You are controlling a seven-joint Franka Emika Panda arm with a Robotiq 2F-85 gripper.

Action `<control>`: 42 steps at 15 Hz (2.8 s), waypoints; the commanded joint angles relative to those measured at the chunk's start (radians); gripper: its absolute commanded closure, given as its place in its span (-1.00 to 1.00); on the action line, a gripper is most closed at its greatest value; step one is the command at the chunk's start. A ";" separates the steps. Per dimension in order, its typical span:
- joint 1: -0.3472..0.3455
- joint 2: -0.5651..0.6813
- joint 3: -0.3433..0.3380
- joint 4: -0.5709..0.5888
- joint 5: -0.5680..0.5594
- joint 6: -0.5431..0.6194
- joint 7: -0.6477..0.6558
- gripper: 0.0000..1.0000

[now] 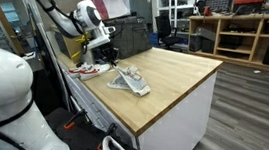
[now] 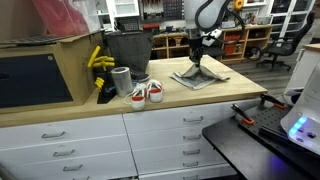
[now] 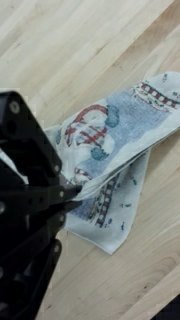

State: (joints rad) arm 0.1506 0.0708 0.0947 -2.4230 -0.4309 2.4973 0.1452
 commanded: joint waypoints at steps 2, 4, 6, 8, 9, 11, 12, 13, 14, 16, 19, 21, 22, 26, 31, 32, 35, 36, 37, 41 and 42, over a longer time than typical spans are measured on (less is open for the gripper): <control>0.011 -0.060 0.013 -0.087 -0.083 0.057 0.069 0.98; 0.012 -0.065 0.017 -0.109 -0.122 0.079 0.083 0.98; 0.013 -0.068 0.020 -0.128 -0.159 0.096 0.092 0.98; 0.011 -0.070 0.022 -0.142 -0.185 0.106 0.084 0.40; 0.009 -0.070 0.021 -0.145 -0.190 0.109 0.080 0.37; 0.005 -0.069 0.020 -0.145 -0.184 0.104 0.065 0.11; 0.003 -0.067 0.019 -0.142 -0.179 0.102 0.061 -0.06; 0.001 -0.064 0.017 -0.137 -0.169 0.100 0.054 -0.20; -0.002 -0.062 0.015 -0.133 -0.162 0.100 0.049 -0.37; -0.012 -0.049 0.007 -0.112 -0.139 0.091 0.044 -0.64; -0.036 0.003 -0.014 -0.037 -0.080 0.032 0.055 -1.00; -0.053 0.052 -0.037 0.032 -0.050 -0.032 0.080 -1.00; -0.060 0.083 -0.052 0.072 -0.044 -0.072 0.104 -1.00; -0.071 0.193 -0.105 0.213 -0.003 -0.203 0.176 -1.00; -0.084 0.324 -0.160 0.365 0.110 -0.349 0.247 -1.00; -0.093 0.345 -0.171 0.392 0.141 -0.374 0.251 -1.00; -0.128 0.399 -0.208 0.455 0.223 -0.448 0.258 -1.00; -0.143 0.411 -0.223 0.468 0.245 -0.471 0.259 -1.00; -0.159 0.428 -0.234 0.485 0.269 -0.496 0.260 -1.00; -0.214 0.463 -0.258 0.513 0.366 -0.545 0.266 -1.00; -0.225 0.470 -0.257 0.515 0.396 -0.545 0.273 -1.00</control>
State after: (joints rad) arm -0.0574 0.5140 -0.1606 -1.9472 -0.1037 2.0008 0.3864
